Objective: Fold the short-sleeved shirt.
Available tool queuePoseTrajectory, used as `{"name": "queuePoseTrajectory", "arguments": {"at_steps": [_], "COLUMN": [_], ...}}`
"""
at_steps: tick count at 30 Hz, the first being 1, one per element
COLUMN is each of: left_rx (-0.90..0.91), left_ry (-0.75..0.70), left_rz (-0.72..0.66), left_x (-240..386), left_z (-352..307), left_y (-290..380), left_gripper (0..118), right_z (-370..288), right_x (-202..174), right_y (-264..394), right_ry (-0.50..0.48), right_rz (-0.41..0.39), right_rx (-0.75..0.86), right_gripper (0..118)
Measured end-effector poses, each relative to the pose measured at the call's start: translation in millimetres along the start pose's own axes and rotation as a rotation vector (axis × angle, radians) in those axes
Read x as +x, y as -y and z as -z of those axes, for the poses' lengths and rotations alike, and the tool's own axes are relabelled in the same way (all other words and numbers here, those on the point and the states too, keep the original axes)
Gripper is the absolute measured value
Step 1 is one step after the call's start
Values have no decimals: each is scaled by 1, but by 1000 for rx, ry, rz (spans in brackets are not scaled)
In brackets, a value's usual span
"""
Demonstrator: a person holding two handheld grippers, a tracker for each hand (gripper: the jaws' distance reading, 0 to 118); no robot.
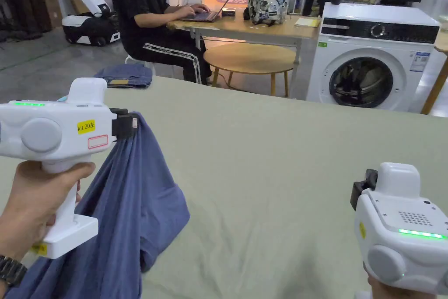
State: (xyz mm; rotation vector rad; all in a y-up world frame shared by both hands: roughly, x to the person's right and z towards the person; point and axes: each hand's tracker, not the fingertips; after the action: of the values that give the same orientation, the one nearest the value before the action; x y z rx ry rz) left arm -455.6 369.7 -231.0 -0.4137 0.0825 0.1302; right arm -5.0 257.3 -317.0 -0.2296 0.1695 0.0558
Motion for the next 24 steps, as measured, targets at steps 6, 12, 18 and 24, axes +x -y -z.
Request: {"name": "queuePoseTrajectory", "arguments": {"at_steps": [6,12,18,24], "left_rx": [33,46,25,-104], "left_ry": [123,291,492,600], "left_rz": [87,118,154,207], "left_x": [79,182,284,368], "left_z": [22,48,73,104], "left_y": [-39,-56,-50,-7], "left_gripper": [0,0,0,0], "right_z": [-15,-33,-52,-71], "right_x": [30,71,117,157], "right_y": [-5,-7,-5,2], "right_ry": [40,105,191,262], "right_rz": [11,11,5,25], "right_rx": [20,39,48,34], "right_gripper": [0,0,0,0]}}
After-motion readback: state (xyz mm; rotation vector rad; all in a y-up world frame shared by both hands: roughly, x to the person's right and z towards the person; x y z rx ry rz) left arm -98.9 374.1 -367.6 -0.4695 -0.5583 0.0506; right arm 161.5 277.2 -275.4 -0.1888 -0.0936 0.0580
